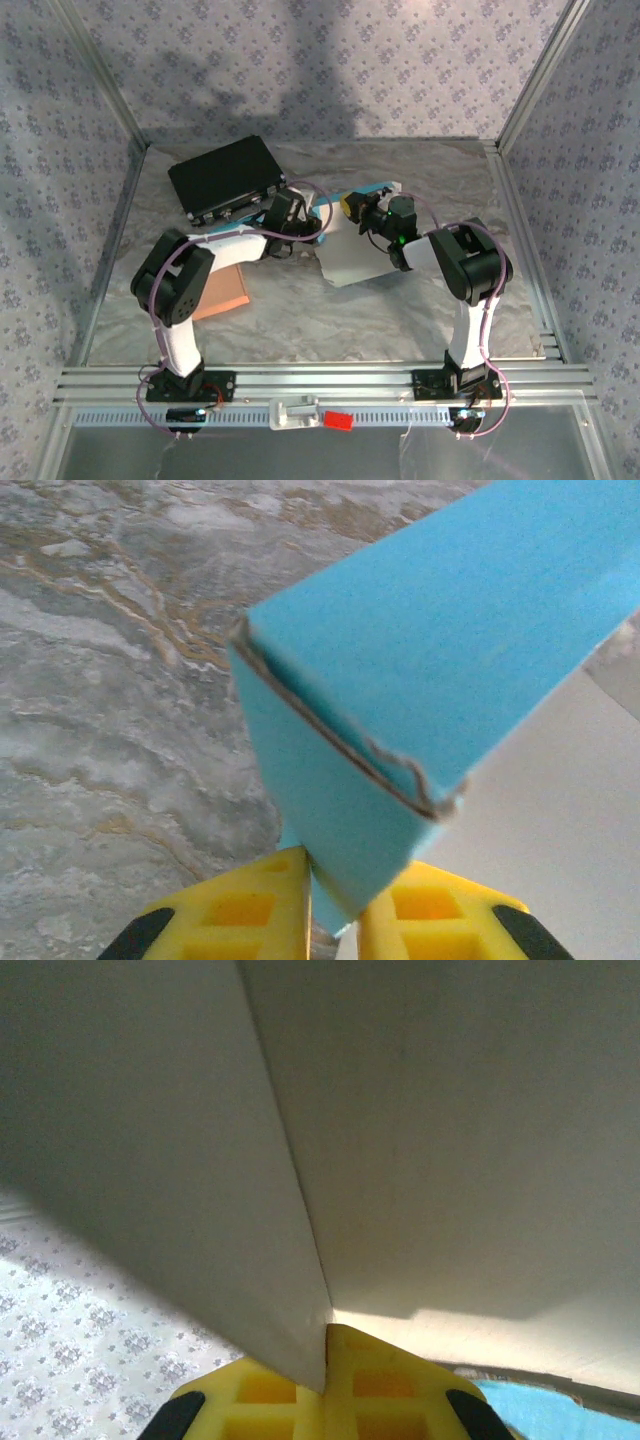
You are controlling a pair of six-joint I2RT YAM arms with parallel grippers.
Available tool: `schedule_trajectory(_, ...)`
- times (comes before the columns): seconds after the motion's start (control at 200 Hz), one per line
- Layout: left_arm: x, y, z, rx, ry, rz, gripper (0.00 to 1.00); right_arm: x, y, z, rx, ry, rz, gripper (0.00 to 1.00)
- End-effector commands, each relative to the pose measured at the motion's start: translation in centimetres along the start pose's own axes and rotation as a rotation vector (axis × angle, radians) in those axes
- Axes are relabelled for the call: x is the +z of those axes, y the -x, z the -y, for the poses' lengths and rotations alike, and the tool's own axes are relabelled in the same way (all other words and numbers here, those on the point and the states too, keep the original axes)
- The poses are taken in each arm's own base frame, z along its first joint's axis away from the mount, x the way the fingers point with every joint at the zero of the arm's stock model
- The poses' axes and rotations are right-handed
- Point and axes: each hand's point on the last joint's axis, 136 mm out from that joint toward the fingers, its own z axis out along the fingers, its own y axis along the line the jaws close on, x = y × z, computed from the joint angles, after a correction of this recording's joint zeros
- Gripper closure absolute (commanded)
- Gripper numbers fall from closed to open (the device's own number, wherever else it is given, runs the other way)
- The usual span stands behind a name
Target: Fold the paper box
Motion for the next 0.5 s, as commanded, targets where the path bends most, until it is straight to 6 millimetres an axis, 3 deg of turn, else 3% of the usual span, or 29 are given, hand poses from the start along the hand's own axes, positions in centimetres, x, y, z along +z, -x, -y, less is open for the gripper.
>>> schedule_trajectory(0.0, 1.5, -1.6, -0.8, -0.02, 0.06, -0.028, 0.84, 0.1, -3.3, 2.4, 0.033, -0.065, -0.102, 1.0)
schedule_trajectory(0.495, 1.9, -1.2, 0.2, -0.012, 0.155, -0.03, 1.0, -0.2, -3.7, 2.0, 0.045, -0.052, -0.081, 1.0)
